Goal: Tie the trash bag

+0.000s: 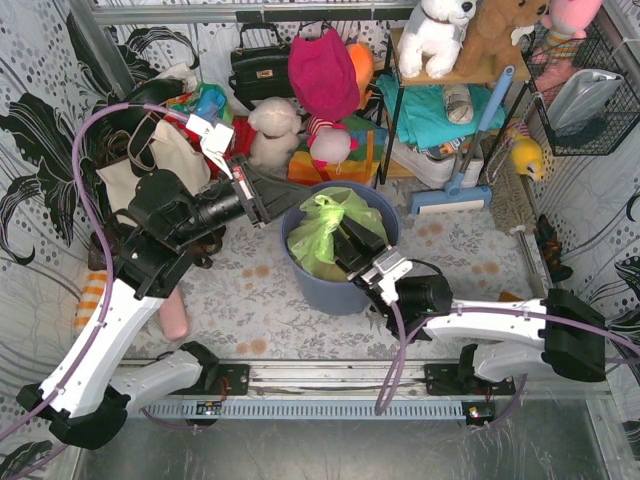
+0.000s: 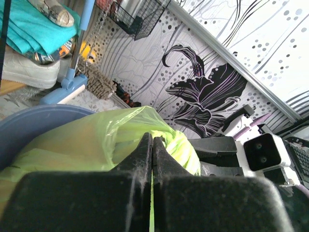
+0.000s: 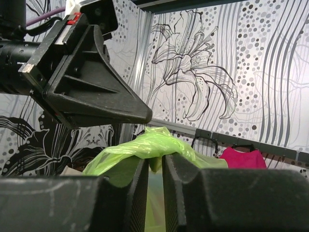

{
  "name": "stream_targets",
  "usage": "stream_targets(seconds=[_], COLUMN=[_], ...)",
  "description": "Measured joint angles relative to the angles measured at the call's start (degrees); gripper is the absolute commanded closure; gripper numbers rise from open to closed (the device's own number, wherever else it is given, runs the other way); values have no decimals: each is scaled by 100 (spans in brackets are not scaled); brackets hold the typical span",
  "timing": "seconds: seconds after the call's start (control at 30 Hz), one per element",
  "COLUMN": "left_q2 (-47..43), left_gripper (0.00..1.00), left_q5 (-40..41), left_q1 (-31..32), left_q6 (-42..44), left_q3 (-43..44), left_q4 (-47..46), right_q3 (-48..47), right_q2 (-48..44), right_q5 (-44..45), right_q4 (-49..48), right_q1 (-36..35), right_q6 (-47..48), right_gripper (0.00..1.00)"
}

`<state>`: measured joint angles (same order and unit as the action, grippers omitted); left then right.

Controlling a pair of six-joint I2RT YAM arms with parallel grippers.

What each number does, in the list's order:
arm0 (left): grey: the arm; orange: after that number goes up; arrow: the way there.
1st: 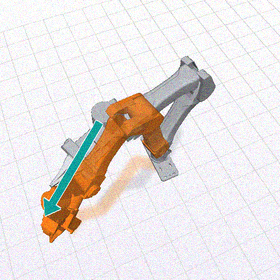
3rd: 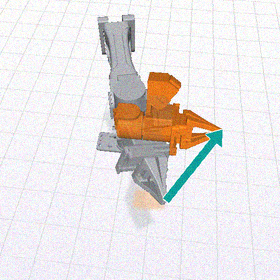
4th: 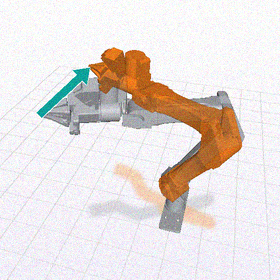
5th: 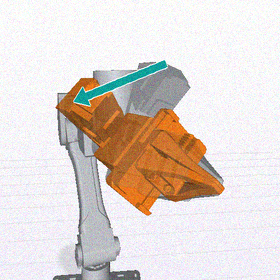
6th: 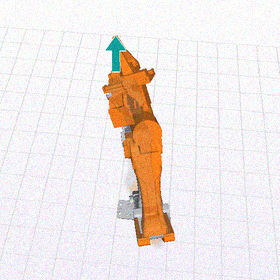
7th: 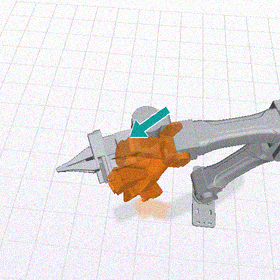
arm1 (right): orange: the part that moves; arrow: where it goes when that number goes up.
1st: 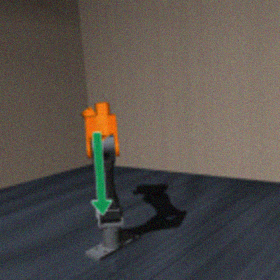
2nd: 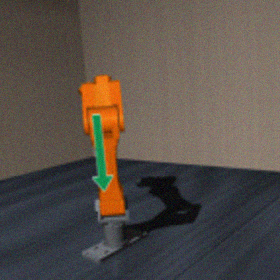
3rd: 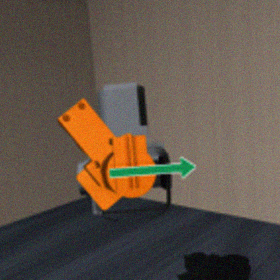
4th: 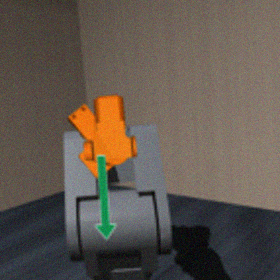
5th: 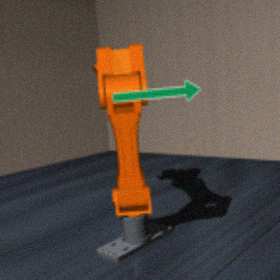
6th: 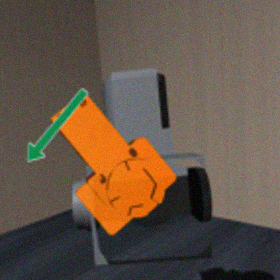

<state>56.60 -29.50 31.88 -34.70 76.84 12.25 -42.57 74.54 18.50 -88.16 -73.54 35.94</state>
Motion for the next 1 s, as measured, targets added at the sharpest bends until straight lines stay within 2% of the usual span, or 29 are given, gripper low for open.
stream_targets(seconds=[0.1,0.27,0.3,0.4,0.47,0.7,0.83,1.0], left_q2=[-48,-33,-13,114,221,291,164,42], left_gripper=[100,100,97,79,72,62,52,48], left_q5=[92,168,162,59,-79,-354,-354,-236], left_q1=[0,0,0,0,0,0,0,0], left_q6=[50,90,90,33,-68,-262,-284,-286], left_q3=[-7,-9,-9,-4,-4,-7,-7,-7], left_q4=[-118,-293,-326,-413,-444,-442,-387,-236], right_q3=[114,240,240,240,238,-15,-138,-232], right_q2=[-302,-734,-769,-780,-741,-273,87,444], right_q5=[-4,-59,-79,-94,-94,24,164,214], right_q4=[210,634,704,861,894,745,387,-31], right_q1=[0,0,2,2,2,0,2,0], right_q6=[-229,-549,-586,-640,-638,-402,-109,205], right_gripper=[83,100,100,100,100,100,100,100])
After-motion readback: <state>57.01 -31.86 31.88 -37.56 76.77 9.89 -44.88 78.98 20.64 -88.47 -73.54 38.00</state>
